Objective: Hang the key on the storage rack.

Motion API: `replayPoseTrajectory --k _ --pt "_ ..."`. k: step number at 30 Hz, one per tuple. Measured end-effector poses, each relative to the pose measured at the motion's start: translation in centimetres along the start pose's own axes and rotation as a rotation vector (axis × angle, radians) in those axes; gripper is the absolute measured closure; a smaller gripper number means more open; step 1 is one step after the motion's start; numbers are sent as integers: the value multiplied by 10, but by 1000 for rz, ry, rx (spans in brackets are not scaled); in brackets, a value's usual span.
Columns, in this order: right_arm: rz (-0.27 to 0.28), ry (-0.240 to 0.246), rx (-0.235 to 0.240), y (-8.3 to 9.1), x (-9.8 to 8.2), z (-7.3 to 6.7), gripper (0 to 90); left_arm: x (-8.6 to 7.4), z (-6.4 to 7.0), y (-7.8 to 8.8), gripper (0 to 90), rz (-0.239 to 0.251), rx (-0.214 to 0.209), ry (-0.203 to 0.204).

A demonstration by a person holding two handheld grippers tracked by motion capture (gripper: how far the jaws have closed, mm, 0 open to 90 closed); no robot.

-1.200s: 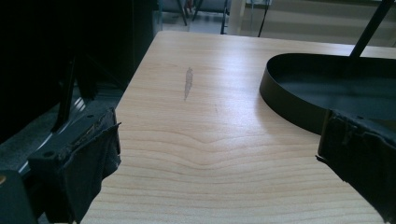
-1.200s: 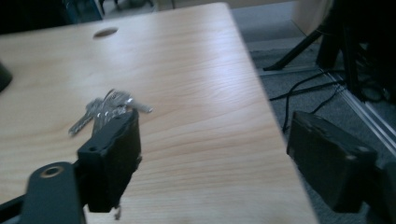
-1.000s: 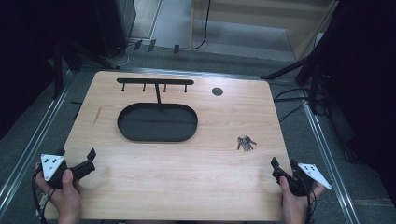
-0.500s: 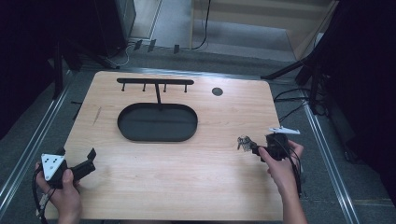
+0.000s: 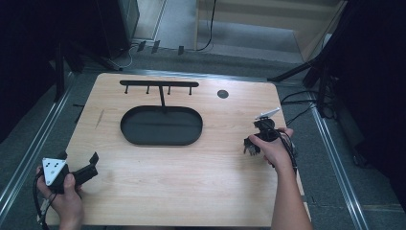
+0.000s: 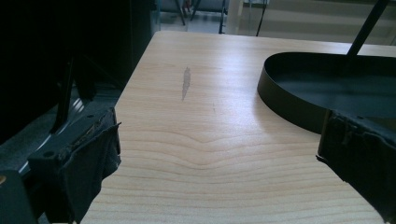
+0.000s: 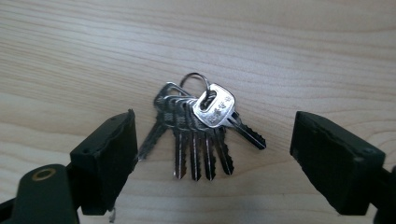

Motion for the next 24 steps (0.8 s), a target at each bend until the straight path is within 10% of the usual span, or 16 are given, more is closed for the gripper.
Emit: replayPoseTrajectory --k 13,20,24 --pt "-73 27 -61 -22 -4 -13 186 0 0 0 0 0 -3 3" --pt "-96 -28 -27 -11 -8 -1 792 0 0 -1 0 -1 -4 1" --pt "-121 -48 12 -8 -10 4 843 0 0 -1 0 1 -4 2"
Point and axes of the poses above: each handheld gripper's, and its own axes: y roughly backward along the jaws, x roughly out of its top, z roughly to its right, the point moved 5 cm from there along -y, roughly forward along the jaws, and after that the axes turned 15 degrees about z, right-handed, at the moved point
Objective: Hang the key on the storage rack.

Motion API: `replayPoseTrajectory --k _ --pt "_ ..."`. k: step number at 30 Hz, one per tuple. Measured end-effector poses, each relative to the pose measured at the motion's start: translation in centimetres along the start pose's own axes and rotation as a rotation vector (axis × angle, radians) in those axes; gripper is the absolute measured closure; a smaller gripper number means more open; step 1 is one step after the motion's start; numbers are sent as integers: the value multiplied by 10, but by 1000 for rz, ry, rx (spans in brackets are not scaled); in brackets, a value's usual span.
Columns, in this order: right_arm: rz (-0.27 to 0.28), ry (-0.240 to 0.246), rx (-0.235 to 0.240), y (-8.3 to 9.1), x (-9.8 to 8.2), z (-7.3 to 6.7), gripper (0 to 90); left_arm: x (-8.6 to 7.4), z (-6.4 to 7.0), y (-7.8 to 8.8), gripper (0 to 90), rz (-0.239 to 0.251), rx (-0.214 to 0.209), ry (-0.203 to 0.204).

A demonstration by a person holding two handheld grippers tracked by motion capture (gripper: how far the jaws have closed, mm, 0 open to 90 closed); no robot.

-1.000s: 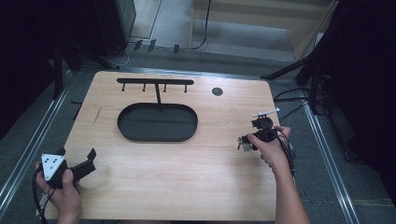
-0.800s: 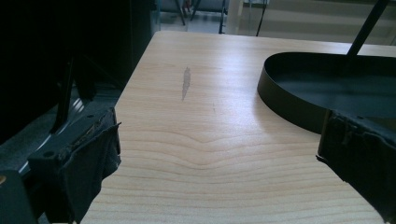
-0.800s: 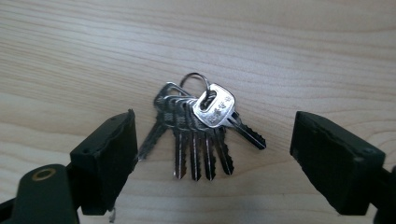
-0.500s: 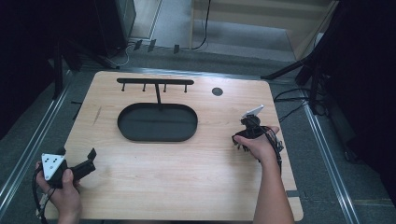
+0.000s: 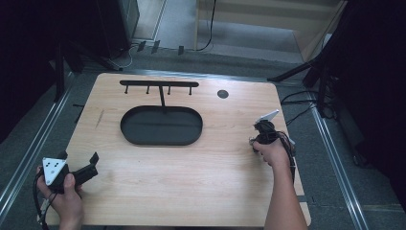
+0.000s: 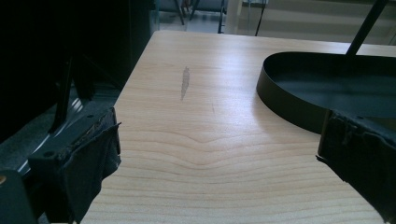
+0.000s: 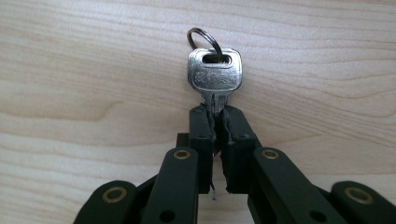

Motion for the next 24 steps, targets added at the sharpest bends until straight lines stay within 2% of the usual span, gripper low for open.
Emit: replayPoseTrajectory --k 3,5,6,7,8,9,10,14,15,16,18,19,22,24 --pt "-8 -9 32 6 2 1 844 0 0 0 0 -1 0 -1" --pt "-7 2 35 11 6 1 844 0 0 0 0 -3 0 -4" --pt "-7 18 39 21 13 -2 844 0 0 0 0 -4 1 -4" --pt "-7 18 39 21 13 -2 844 0 0 0 0 -4 1 -4" --pt "9 28 43 33 23 -7 845 0 0 0 0 -3 1 -3" --pt "9 28 43 33 23 -7 845 0 0 0 0 -4 1 -4" --pt "15 48 41 45 33 -15 849 0 0 0 0 -3 1 -3" --pt "39 85 39 62 51 -32 850 0 0 0 0 -2 0 0" --pt "39 85 39 62 51 -32 850 0 0 0 0 -2 0 0" --pt "44 120 38 70 60 -44 891 0 0 0 0 -3 0 0" --pt "60 123 43 75 67 -54 892 0 0 0 0 -6 0 -3" --pt "63 139 34 78 71 -60 892 0 0 0 0 -6 -1 -4" --pt "62 157 55 82 80 -74 893 0 0 0 0 -4 -1 -1" --pt "64 170 51 85 86 -84 893 0 0 0 0 -4 -1 0"
Point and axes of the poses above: each handheld gripper's, and its own axes: y roughly backward along the jaws, x roughly out of its top, z roughly to its right, the point moved 5 cm from there along -y, roughly forward along the jaws, and after that the axes turned 15 degrees about z, right-handed, at the moved point
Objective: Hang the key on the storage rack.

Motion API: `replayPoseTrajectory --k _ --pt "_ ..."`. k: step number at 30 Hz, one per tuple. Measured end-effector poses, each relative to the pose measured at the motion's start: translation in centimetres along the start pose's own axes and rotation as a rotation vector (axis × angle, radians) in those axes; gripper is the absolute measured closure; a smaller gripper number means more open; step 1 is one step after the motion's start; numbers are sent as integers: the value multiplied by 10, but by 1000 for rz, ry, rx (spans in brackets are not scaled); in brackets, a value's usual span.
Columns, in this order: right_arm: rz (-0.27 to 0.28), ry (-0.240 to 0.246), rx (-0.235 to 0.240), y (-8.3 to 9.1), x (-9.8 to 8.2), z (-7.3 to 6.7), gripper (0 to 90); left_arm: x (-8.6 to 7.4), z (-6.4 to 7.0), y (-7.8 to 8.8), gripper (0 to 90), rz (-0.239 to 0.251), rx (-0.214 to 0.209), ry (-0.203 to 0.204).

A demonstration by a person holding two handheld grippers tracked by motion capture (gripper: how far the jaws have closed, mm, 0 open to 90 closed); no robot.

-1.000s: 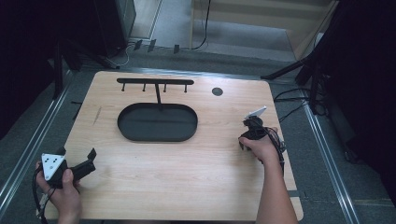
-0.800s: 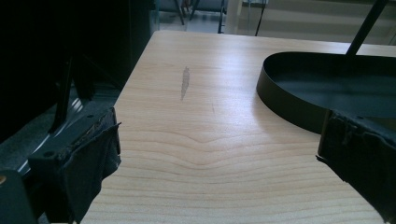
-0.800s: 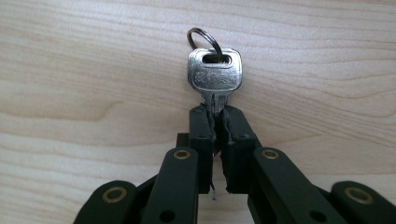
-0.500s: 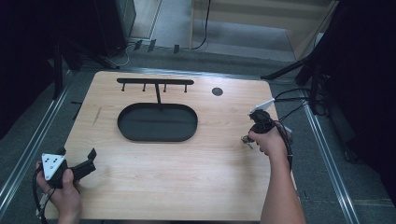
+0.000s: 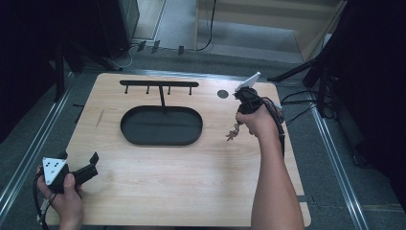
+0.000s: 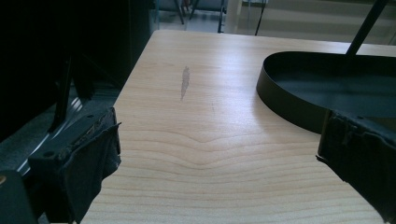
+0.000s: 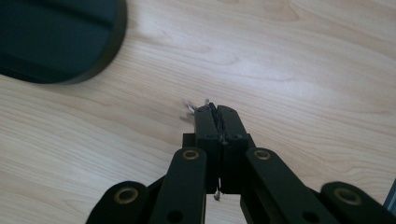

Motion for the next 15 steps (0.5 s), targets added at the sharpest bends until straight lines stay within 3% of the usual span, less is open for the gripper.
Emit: replayPoseTrajectory --k 15 --pt "42 37 22 26 58 -57 893 0 0 0 0 -2 2 7"
Point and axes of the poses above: each handheld gripper's, and its own axes: y roughly backward along the jaws, x roughly out of its top, z roughly to its right, the point moved 5 cm from there along -y, roughly forward along the jaws, and after that the axes turned 15 degrees about z, right-handed, at the moved point
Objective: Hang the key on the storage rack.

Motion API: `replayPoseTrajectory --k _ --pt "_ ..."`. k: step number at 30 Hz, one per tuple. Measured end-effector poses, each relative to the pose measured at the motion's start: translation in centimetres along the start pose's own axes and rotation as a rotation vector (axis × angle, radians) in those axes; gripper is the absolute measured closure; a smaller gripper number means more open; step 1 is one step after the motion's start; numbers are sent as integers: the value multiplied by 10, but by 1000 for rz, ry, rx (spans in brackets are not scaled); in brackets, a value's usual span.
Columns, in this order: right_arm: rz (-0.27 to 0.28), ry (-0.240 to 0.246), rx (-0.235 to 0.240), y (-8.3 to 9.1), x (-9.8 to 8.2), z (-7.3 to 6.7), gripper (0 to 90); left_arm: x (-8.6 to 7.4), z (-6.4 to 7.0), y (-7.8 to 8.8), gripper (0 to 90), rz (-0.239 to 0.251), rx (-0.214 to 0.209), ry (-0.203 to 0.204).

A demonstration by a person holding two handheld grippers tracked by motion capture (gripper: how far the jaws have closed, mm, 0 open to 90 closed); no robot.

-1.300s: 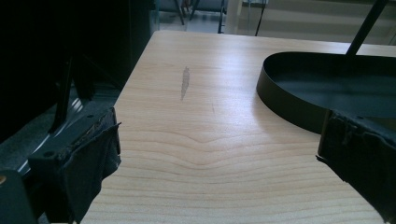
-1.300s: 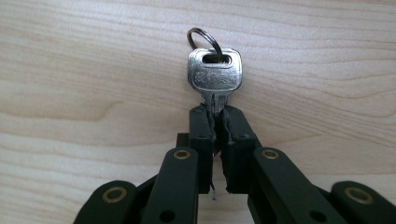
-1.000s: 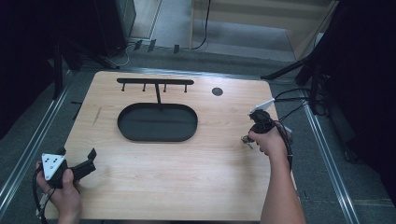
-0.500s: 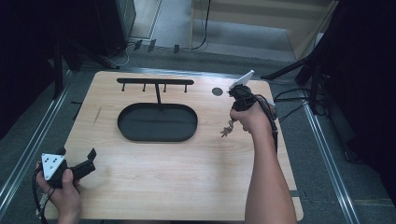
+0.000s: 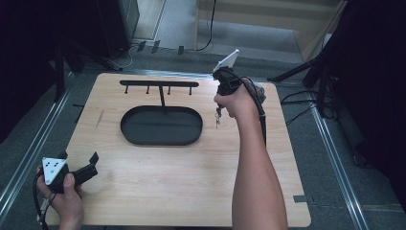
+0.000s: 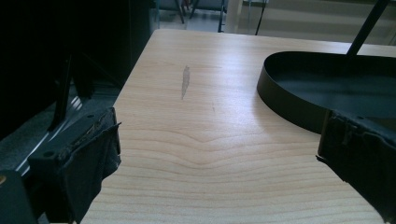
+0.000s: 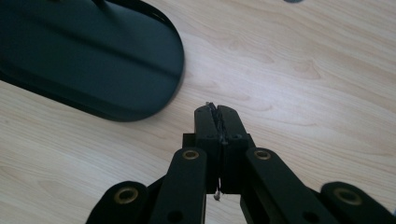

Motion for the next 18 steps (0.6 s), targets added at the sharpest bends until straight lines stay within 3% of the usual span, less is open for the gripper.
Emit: replayPoseTrajectory --k 6,10,14,18 --pt "12 8 20 6 17 -16 893 0 0 0 0 -1 0 -1" --pt "22 27 39 12 33 -36 893 0 0 0 0 -2 0 -3" --pt "28 38 37 12 40 -44 893 0 0 0 0 -1 -2 -1" --pt "35 68 55 13 51 -60 893 0 0 0 0 -2 -1 1"
Point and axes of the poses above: each handheld gripper's, and its own axes: y roughly backward along the jaws, x roughly out of its top, z roughly to its right, the point moved 5 cm from there along -y, roughly forward along the jaws, and after that the axes turned 15 degrees about z, right-handed, at the moved point
